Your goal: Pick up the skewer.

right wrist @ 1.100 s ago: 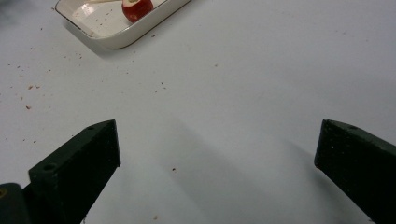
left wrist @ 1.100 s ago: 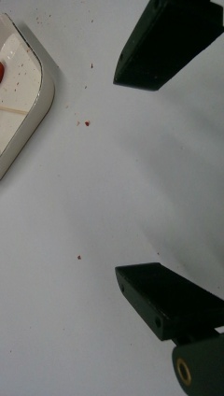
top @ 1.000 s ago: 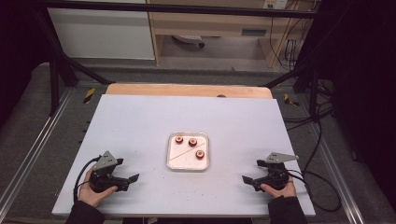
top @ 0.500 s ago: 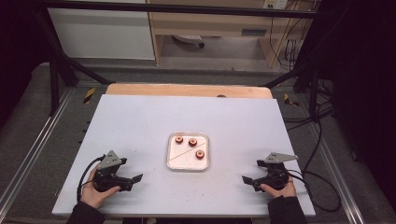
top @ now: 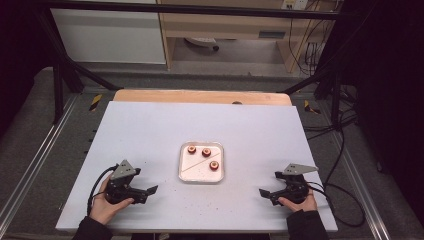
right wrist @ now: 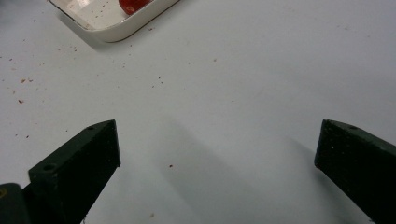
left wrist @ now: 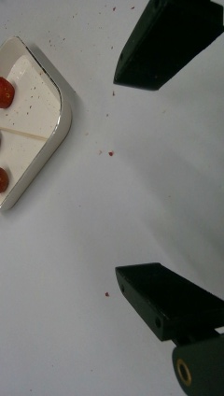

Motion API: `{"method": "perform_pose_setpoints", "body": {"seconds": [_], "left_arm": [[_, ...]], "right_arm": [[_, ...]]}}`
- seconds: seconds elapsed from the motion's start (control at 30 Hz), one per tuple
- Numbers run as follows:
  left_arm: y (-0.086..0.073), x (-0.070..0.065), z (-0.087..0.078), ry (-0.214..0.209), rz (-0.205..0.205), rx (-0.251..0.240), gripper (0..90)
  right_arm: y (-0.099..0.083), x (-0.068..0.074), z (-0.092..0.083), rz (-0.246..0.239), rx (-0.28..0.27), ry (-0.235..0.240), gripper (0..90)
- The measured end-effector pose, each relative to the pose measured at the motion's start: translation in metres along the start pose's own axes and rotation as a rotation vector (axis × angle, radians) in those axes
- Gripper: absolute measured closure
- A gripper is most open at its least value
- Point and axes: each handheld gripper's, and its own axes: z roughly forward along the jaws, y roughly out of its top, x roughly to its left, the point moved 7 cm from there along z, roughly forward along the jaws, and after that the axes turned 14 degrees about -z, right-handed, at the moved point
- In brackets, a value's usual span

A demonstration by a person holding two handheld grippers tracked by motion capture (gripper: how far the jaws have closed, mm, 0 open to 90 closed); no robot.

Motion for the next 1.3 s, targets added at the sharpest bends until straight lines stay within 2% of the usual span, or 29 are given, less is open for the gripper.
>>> {"method": "perform_pose_setpoints", "body": {"seconds": [0.8,0.83,1.1,1.27,1.3], "left_arm": [[0.039,-0.042,0.022,0.003,0.086,0.009,8.8],[0.042,-0.046,0.026,0.003,0.098,0.015,9.0],[0.055,-0.057,0.048,0.007,0.109,0.040,12.1],[0.058,-0.061,0.061,0.013,0.115,0.062,14.6],[0.060,-0.061,0.067,0.025,0.111,0.069,16.2]], "right_arm": [[0.000,0.001,0.000,0.002,0.006,0.000,0.9],[0.000,0.001,0.000,-0.001,0.007,-0.001,0.9],[0.000,0.001,0.001,-0.005,0.009,0.003,0.9],[0.000,0.001,0.001,-0.004,0.010,0.004,1.0],[0.000,0.001,0.001,-0.005,0.010,0.004,1.0]]}}
